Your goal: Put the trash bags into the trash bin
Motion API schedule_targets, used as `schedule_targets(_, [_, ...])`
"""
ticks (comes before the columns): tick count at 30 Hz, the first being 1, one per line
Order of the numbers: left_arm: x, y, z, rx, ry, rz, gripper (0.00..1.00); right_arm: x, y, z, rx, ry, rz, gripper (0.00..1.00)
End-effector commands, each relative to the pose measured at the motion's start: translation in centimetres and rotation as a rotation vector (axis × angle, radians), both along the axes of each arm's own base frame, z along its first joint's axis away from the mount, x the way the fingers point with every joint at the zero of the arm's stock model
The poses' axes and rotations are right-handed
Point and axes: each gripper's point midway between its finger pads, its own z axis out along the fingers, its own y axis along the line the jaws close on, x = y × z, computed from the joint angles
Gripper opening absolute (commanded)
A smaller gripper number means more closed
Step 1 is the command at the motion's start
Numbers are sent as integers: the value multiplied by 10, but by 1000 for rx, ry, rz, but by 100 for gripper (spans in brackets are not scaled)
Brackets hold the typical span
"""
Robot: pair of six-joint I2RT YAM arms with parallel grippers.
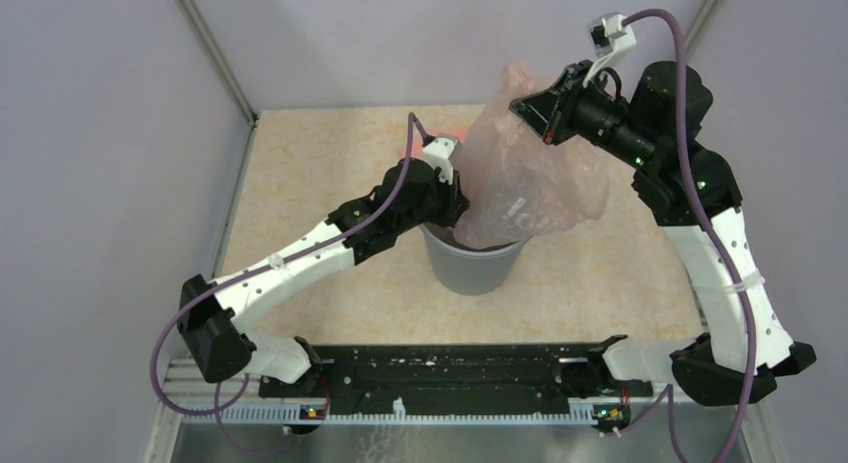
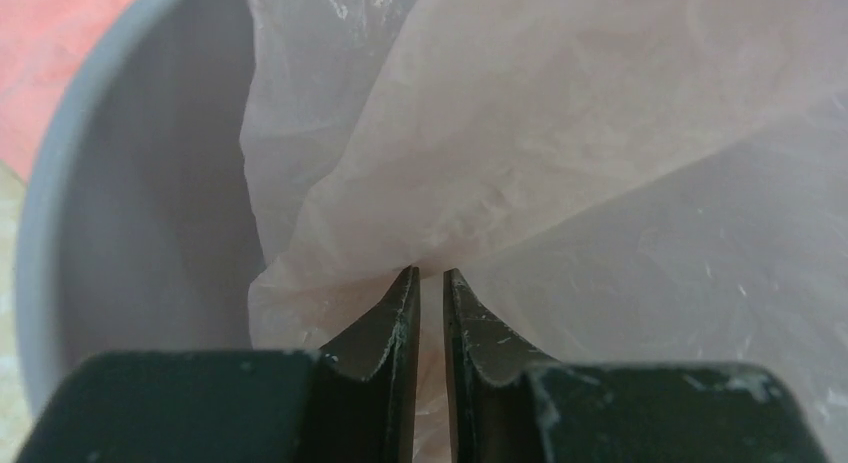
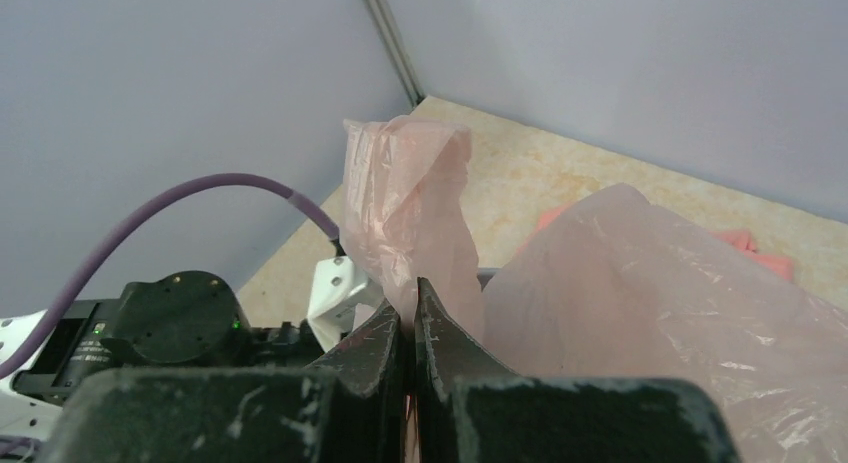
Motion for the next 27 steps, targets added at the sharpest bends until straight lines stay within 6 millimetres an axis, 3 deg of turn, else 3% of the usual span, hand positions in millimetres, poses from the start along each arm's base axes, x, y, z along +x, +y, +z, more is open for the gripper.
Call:
schedule_targets(1, [7,-14,34,-90,-68,-21,20,-8,12,8,-7,-30,53,0])
schedule_targets(4, [2,-7,39,-100,-73,-11,22,-6,21,-5,-34,-7,65,0])
schedule_targets(10, [-17,16,70,-168,-125,-13,32,-4,34,-24,-73,23,68,0])
schedule_targets(19, [-44,45,89,-240,-148,-11,33,-7,53,-42,-120,46,72,0])
schedule_targets(24, [-57,47,93,-271,-143,-56,34,-5,63,-57,-148,53,10,0])
schedule_targets(27, [-63,48,97,-299,-133,-69,35,-11,80,-64,-145,59,28,0])
